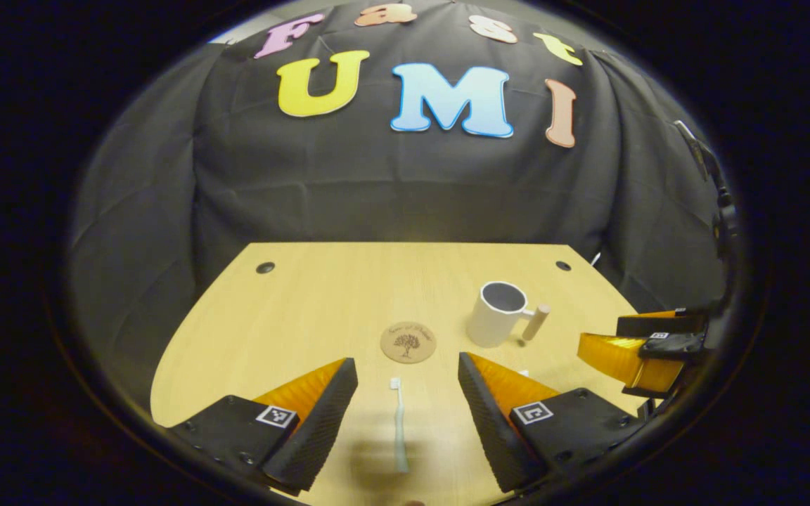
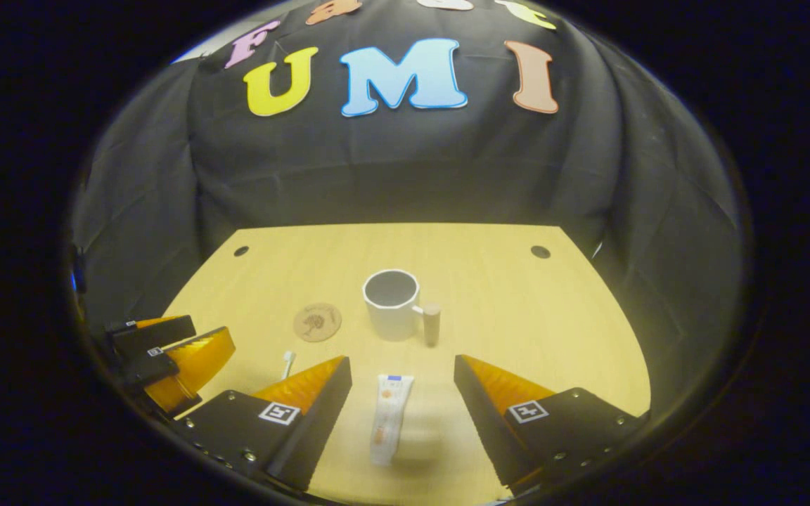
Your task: Put the toothbrush and toothpaste on the desktop into the cup, then pick up the cup and place it on the coaster on the desktop.
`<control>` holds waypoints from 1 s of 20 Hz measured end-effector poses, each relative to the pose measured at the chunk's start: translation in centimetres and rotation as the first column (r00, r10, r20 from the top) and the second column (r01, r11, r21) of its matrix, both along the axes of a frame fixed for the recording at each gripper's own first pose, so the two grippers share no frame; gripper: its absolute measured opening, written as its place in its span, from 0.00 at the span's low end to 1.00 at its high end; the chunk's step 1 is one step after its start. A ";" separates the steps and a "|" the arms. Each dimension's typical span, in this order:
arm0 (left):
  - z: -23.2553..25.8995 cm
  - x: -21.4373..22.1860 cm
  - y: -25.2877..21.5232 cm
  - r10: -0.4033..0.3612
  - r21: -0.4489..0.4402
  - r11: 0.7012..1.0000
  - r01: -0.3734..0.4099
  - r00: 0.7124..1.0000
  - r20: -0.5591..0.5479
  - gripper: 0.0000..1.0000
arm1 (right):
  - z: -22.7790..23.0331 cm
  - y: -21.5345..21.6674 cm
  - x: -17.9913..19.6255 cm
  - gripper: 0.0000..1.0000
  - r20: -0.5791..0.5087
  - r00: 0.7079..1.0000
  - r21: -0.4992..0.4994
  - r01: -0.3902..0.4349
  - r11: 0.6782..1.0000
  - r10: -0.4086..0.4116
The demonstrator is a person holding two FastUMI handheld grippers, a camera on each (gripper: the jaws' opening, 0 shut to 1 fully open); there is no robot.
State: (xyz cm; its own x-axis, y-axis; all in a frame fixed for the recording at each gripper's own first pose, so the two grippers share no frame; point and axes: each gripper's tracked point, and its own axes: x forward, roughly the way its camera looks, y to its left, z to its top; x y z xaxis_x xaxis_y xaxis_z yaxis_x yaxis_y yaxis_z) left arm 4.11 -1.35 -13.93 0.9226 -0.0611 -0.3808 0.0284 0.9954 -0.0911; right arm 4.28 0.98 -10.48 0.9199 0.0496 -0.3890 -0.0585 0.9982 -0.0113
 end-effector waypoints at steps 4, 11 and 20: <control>-5.0 -0.1 0.0 -0.009 -0.013 1.000 0.008 0.990 -0.138 0.98 | -3.0 0.0 1.0 0.92 -0.094 0.996 0.015 0.010 1.000 -0.009; -11.6 0.6 1.3 0.001 -0.016 1.000 -0.007 0.944 -0.330 0.98 | -7.8 -0.1 2.6 0.90 -0.270 0.962 0.011 0.034 0.999 -0.030; -17.0 1.9 0.9 -0.013 -0.019 1.000 0.005 0.870 -0.493 0.96 | -12.8 0.7 4.2 0.84 -0.444 0.896 0.013 0.028 1.000 -0.020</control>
